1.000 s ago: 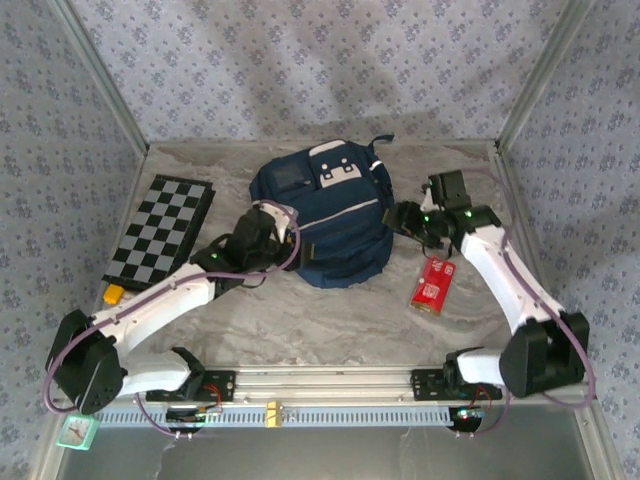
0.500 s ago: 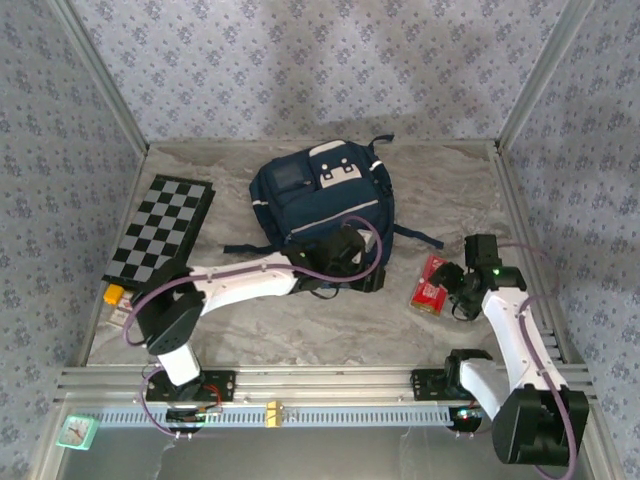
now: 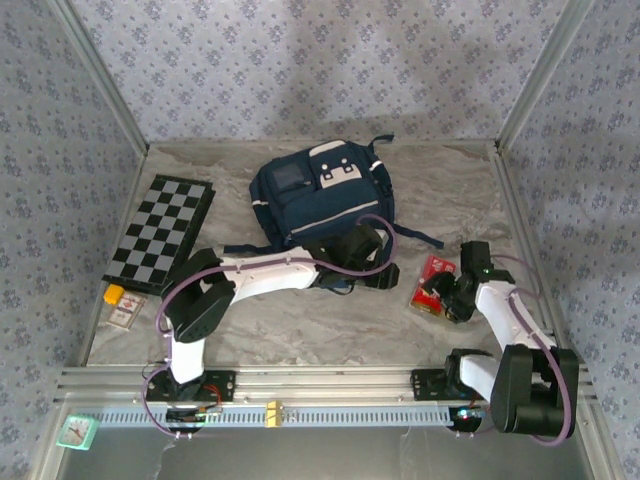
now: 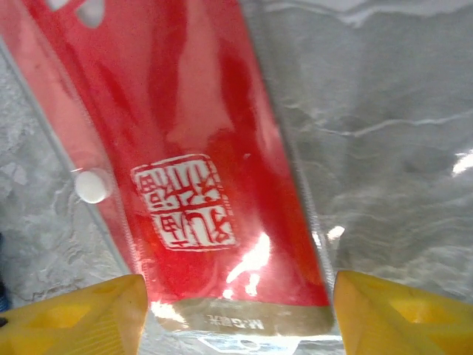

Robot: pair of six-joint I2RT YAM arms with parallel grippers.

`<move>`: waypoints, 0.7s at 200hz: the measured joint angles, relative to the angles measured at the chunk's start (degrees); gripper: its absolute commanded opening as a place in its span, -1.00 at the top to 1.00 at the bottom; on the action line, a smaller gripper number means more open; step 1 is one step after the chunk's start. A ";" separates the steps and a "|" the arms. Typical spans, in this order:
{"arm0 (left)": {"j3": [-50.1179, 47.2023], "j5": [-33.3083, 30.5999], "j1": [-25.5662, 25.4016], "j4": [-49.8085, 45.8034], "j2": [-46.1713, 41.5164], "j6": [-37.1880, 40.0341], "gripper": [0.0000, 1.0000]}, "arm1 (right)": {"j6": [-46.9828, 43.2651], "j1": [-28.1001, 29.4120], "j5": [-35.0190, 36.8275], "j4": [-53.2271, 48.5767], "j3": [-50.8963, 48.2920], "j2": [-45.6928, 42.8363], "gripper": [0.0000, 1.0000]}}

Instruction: Pack the student bag

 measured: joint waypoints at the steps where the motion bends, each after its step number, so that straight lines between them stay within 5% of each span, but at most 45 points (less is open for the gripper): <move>1: 0.02 -0.02 0.00 -0.02 0.00 0.00 -0.28 | 0.04 0.07 -0.07 0.11 0.00 0.04 -0.31; 80: 1.66 -0.22 3.02 -1.11 1.84 -0.28 0.06 | 2.89 6.12 -2.21 1.60 0.04 -2.25 0.02; 140: 5.99 1.31 2.43 -1.09 7.37 -0.50 0.12 | -0.76 -1.62 0.31 -3.10 1.60 -2.75 -0.16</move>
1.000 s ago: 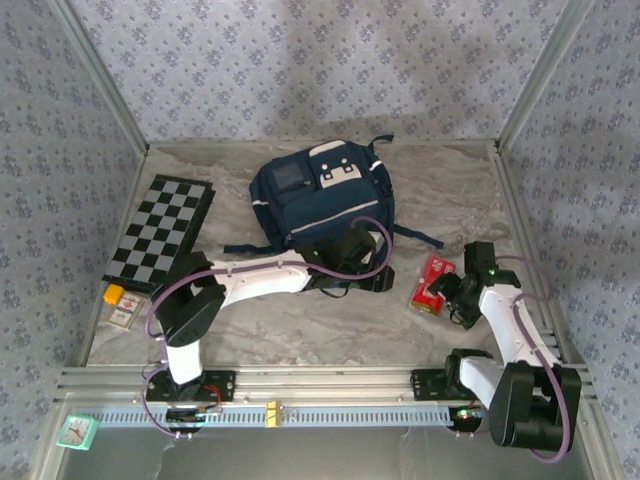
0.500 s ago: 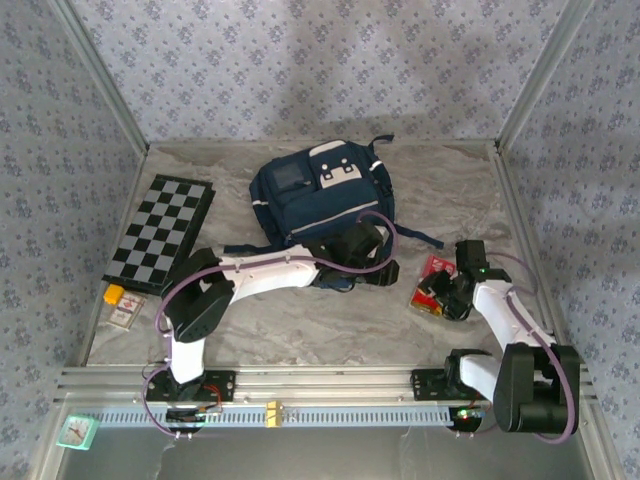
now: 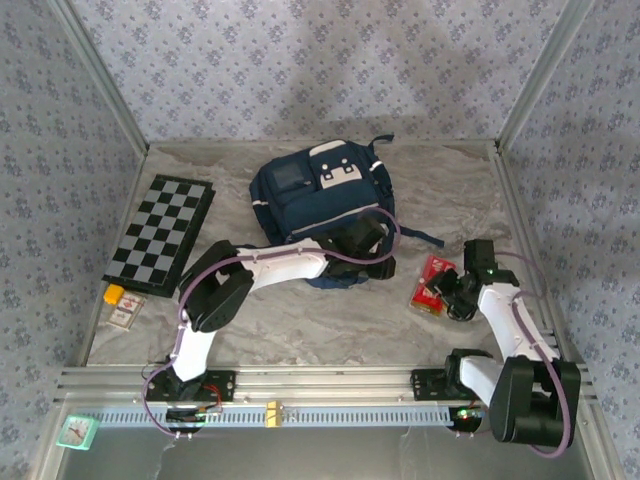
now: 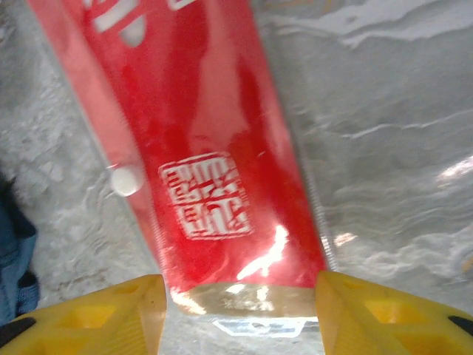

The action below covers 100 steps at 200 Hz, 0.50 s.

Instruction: Pack the student bag

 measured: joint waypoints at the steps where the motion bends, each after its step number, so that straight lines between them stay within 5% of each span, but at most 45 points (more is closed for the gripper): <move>1: 0.04 0.00 -0.02 -0.02 0.04 0.00 0.12 | -0.11 -0.11 0.00 -0.02 0.00 0.13 -0.16; 48: 1.64 0.66 -1.11 -0.02 1.20 -1.36 0.01 | -1.86 -0.17 0.15 2.23 -0.13 5.95 -0.19; 100: 2.23 0.76 -1.29 -0.17 1.81 -2.01 0.07 | 0.76 7.45 -0.70 5.38 -0.28 6.60 -0.06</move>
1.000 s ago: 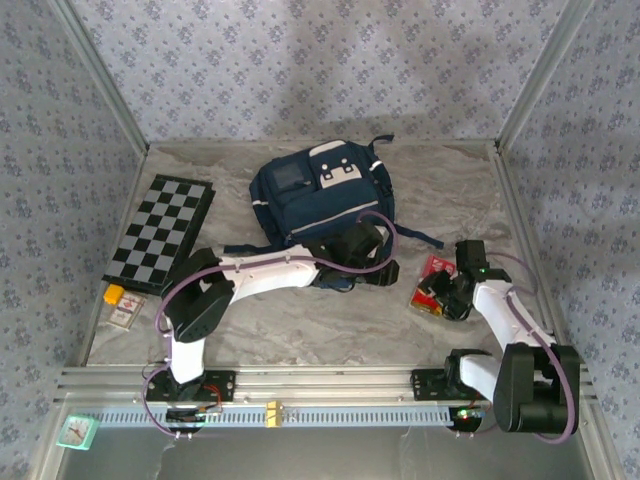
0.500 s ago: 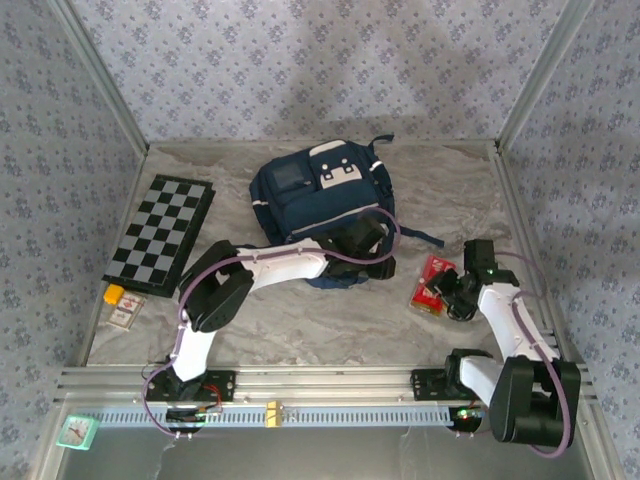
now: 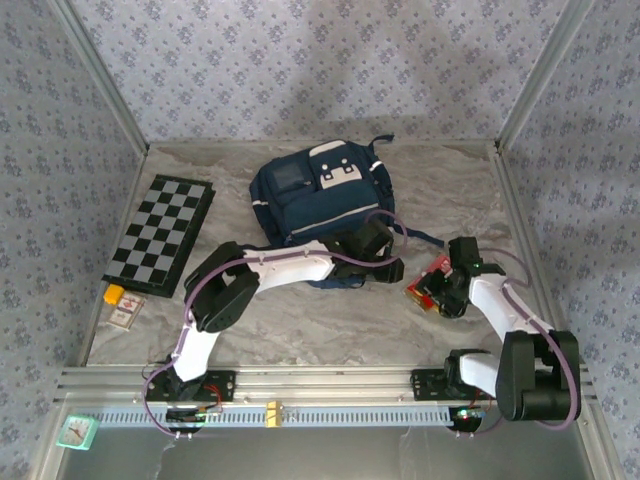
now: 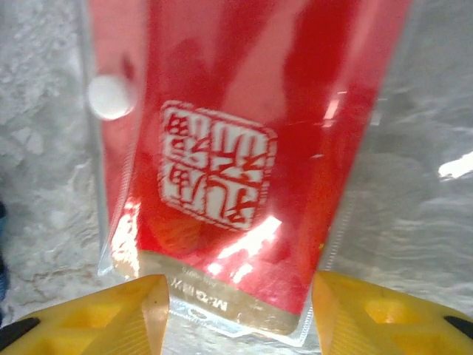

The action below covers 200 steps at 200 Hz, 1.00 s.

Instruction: Pack the student bag

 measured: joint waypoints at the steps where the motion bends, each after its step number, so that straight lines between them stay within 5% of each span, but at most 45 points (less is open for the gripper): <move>1: 0.02 0.02 0.00 0.00 0.04 -0.02 0.07 | 0.11 0.07 -0.02 0.00 0.00 0.00 -0.06; 30: 1.01 0.07 0.42 -0.02 1.73 0.02 0.22 | 0.42 0.44 -0.22 -1.22 0.68 -1.03 -0.04; 85: 7.54 1.14 0.37 -0.44 6.69 3.10 0.45 | -2.47 -8.15 -1.38 -2.71 1.05 -2.05 -0.11; 200: 19.17 3.87 -0.79 -5.27 17.99 5.66 0.77 | -5.84 -12.00 -7.19 0.24 -0.07 4.13 -0.18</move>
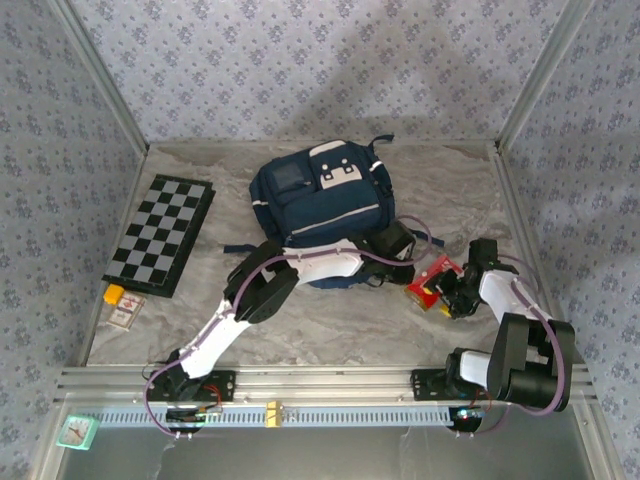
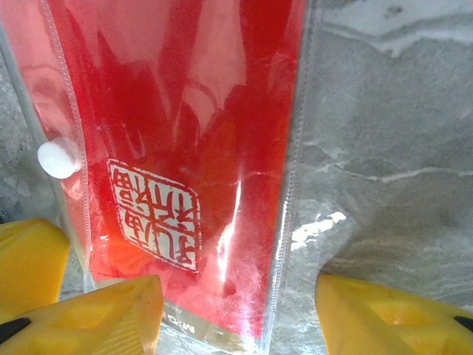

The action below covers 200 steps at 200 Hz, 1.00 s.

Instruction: Pack the student bag

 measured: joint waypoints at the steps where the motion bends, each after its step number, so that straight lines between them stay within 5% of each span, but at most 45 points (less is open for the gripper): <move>1: 0.07 0.00 0.00 -0.04 0.07 -0.02 0.77 | 0.00 -0.02 0.00 -0.02 0.00 0.00 -0.18; 152: 1.14 0.26 0.44 -0.98 1.20 -0.42 1.00 | -0.07 -2.58 -12.92 5.18 -1.03 -8.39 -0.20; 200: 0.83 0.46 0.46 -0.59 1.18 -0.59 1.00 | -1.38 -2.84 -16.17 5.70 -1.03 -7.17 0.21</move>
